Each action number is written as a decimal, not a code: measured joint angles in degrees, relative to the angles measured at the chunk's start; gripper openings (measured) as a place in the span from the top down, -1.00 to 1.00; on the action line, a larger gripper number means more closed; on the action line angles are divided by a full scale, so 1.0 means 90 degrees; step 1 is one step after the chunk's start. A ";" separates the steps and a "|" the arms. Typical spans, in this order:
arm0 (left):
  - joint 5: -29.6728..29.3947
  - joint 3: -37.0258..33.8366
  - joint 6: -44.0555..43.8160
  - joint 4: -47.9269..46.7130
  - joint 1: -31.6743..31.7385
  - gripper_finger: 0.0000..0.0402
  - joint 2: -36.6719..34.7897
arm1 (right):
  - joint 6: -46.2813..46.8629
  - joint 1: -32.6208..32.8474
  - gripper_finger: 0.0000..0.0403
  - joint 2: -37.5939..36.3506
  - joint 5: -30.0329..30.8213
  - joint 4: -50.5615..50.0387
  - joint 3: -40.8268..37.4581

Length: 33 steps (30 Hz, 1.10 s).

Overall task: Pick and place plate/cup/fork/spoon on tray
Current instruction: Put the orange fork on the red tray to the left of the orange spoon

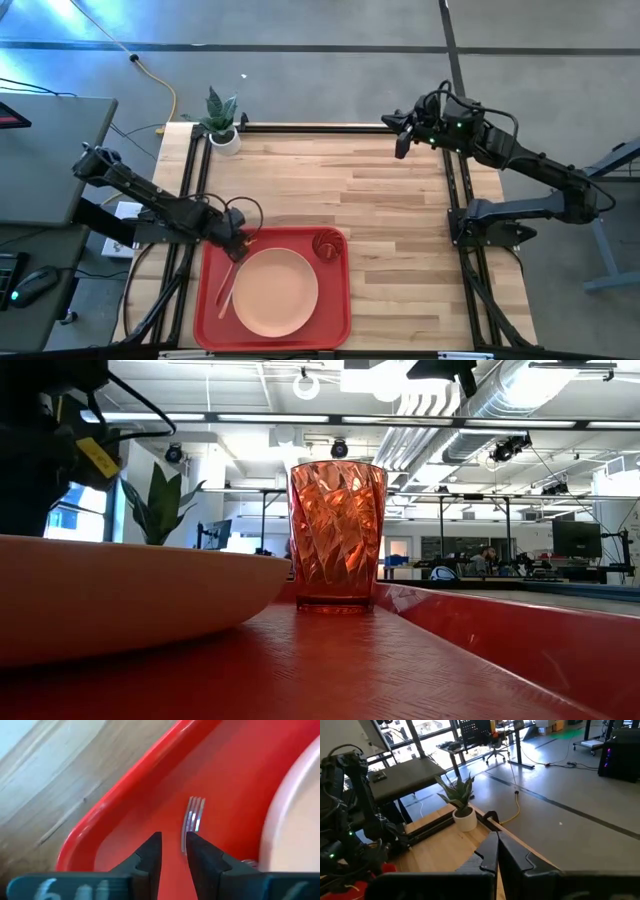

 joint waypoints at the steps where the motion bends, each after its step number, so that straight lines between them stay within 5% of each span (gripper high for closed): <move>1: -0.0001 -0.0023 -0.0028 -0.0018 -0.0030 0.59 0.0002 | 0.0000 0.0000 0.99 0.0000 -0.0002 0.0002 0.0000; 18: -0.0041 -0.0199 -0.0130 0.0276 -0.0146 0.42 0.0036 | 0.0019 0.0000 0.99 0.0000 -0.0020 -0.0019 0.0000; 33: 0.0222 -0.0420 -0.0371 0.0278 -0.0181 0.50 0.0044 | 0.0049 0.0000 0.99 0.0000 -0.0022 -0.0029 0.0000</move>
